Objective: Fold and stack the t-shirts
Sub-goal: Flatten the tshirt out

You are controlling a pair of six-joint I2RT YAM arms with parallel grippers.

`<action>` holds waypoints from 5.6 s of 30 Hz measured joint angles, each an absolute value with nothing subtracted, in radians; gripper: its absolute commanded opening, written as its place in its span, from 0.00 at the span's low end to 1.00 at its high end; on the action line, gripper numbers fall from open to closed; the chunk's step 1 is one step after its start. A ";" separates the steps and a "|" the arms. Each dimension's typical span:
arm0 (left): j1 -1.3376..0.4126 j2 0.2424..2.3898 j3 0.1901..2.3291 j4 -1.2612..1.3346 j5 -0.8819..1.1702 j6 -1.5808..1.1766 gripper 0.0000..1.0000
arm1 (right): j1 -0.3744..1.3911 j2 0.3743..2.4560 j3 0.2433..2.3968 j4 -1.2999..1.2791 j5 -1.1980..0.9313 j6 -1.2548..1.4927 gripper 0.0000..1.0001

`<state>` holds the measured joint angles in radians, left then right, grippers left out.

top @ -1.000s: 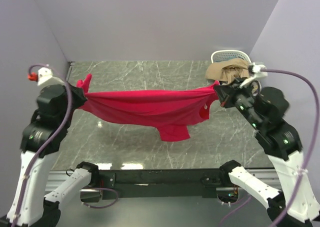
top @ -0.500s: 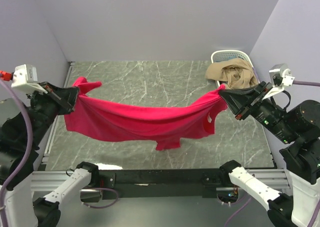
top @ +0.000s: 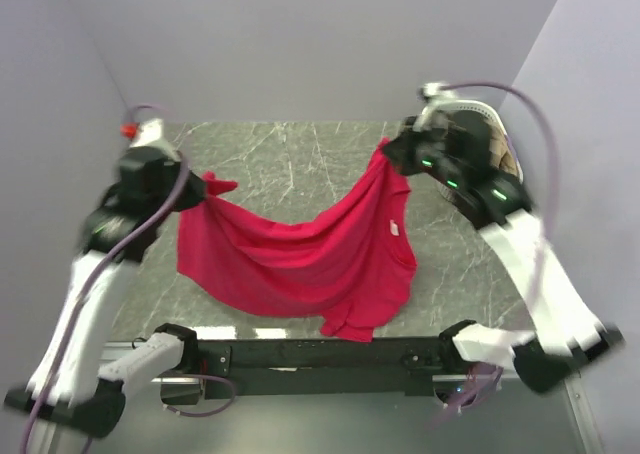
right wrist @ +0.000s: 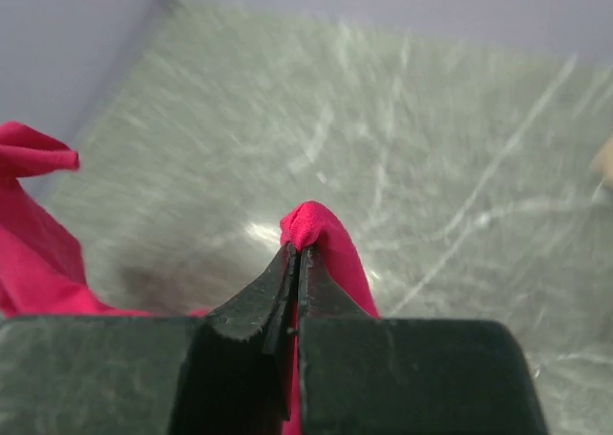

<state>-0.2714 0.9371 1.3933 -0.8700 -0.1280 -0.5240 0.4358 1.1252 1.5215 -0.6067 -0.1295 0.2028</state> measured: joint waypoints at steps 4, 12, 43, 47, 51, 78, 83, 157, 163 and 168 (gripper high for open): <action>-0.271 1.113 1.166 -0.725 -0.152 -0.598 0.01 | 0.436 1.372 1.436 -0.537 -0.075 0.212 0.00; -0.270 1.535 1.129 -0.534 -0.263 -0.678 0.01 | 0.427 1.765 1.456 -0.456 0.034 0.228 0.00; -0.120 1.865 1.280 -0.296 -0.295 -0.644 1.00 | 0.280 1.930 1.625 -0.391 0.212 0.314 0.76; -0.180 1.648 1.186 -0.293 -0.297 -0.651 0.99 | 0.312 1.654 1.462 -0.378 0.167 0.325 0.76; -0.233 1.457 1.073 -0.270 -0.282 -0.667 0.99 | 0.328 1.493 1.311 -0.378 0.113 0.349 0.76; -0.250 1.163 0.562 -0.278 -0.372 -0.866 0.99 | 0.326 1.152 0.600 -0.321 -0.129 0.595 0.74; -0.250 1.203 0.562 -0.311 -0.410 -0.897 0.99 | 0.326 1.132 0.595 -0.314 -0.129 0.606 0.74; -0.250 0.964 0.768 -0.597 -0.335 -0.855 0.01 | 0.457 0.810 0.789 -0.519 -0.124 0.568 0.00; -0.250 0.908 0.779 -0.706 -0.318 -0.851 0.08 | 0.463 0.765 0.887 -0.669 -0.131 0.519 0.00; -0.250 0.872 0.779 -0.724 -0.309 -0.851 0.11 | 0.470 0.809 0.896 -0.752 -0.151 0.480 0.00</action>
